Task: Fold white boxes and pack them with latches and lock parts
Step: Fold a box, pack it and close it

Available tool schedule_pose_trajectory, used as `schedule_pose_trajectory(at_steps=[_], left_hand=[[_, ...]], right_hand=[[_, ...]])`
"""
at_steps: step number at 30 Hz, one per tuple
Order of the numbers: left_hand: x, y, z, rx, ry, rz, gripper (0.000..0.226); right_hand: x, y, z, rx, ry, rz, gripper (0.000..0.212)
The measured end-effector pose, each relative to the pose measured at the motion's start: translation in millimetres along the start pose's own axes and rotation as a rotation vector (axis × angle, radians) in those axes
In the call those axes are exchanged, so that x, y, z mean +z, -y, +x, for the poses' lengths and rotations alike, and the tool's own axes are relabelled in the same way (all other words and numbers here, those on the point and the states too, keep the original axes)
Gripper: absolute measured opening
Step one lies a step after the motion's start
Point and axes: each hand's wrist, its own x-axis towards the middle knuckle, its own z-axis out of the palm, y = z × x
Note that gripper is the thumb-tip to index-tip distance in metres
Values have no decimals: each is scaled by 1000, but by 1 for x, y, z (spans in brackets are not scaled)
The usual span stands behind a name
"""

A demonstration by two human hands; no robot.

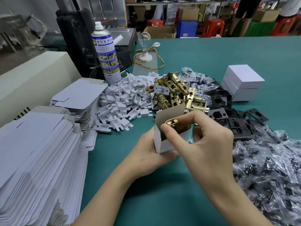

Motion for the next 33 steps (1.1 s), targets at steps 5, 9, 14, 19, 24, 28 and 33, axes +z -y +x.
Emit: schedule_pose_trajectory(at_steps=[5,9,14,19,24,28,33], left_hand=[[-1,-7,-2,12,20,97,42],[-1,-8,1,8,-11,49,36],[-2,-11,0,-39,-7,-10,29],[-6,-8,-3,-64,14,-89,47],[-9,-10,-7,-104,74,-121,47],[-9,-16,-9,-114,126,-141,39],[-13,-22,-13,-124,143,-118,30]], right_hand=[[1,3,-5,40,128,-114,24],[4,7,-7,62,252,-273,34],[8,6,-10,-38,258,-365,39],[1,0,-3,-124,92,-88,22],[-18,-15,14,-9,-116,228,32],[-11,-32,32,220,105,231,28],[10,-45,66,233,650,35,24]])
